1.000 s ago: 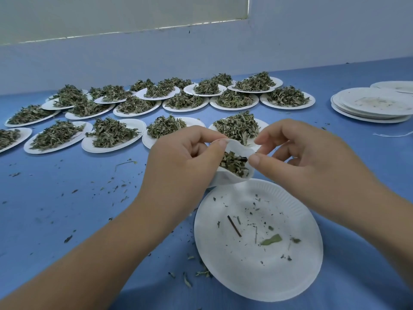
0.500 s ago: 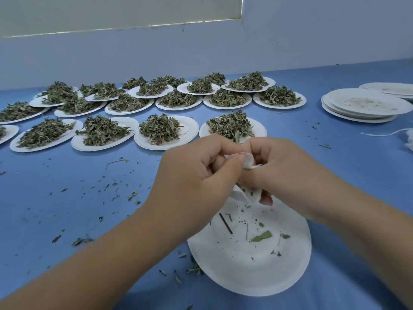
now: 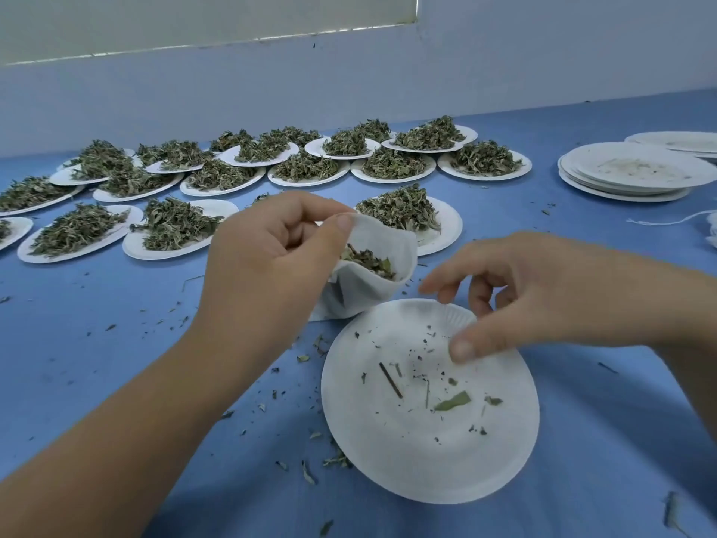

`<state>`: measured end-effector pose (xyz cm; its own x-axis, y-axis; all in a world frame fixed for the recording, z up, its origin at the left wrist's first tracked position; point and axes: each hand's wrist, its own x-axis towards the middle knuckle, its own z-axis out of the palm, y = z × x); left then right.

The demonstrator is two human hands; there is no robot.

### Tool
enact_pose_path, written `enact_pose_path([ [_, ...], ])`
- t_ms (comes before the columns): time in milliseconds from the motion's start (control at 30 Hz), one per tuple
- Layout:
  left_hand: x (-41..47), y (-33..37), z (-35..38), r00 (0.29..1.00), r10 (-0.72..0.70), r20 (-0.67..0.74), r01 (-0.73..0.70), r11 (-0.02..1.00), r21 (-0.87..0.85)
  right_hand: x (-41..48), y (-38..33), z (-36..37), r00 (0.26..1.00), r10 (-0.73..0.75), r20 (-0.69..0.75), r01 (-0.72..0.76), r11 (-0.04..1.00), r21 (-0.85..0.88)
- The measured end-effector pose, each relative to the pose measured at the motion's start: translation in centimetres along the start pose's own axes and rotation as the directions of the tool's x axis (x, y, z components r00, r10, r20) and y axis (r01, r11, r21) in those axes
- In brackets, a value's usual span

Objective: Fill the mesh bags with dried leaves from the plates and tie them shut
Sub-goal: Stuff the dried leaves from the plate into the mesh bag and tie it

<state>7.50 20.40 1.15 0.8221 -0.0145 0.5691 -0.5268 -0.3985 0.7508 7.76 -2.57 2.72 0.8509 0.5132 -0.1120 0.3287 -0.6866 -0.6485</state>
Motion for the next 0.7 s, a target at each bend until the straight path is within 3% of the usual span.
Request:
enact_pose_path([
  [67, 0.2, 0.0, -0.2, 1.0, -0.013, -0.021, 0.012, 1.0, -0.012, 0.1, 0.1, 0.4, 0.998, 0.005, 0.07, 0.003, 0.993, -0.118],
  [233, 0.1, 0.1, -0.3, 1.0, -0.006, -0.016, 0.006, 1.0, -0.009, -0.1, 0.2, 1.4, 0.981, -0.025, 0.191, 0.059, 0.983, -0.173],
  [700, 0.1, 0.1, -0.1, 1.0, -0.005, -0.016, 0.005, 1.0, -0.002, 0.3, 0.6, 2.4, 0.991, -0.001, 0.137, 0.038, 0.963, -0.268],
])
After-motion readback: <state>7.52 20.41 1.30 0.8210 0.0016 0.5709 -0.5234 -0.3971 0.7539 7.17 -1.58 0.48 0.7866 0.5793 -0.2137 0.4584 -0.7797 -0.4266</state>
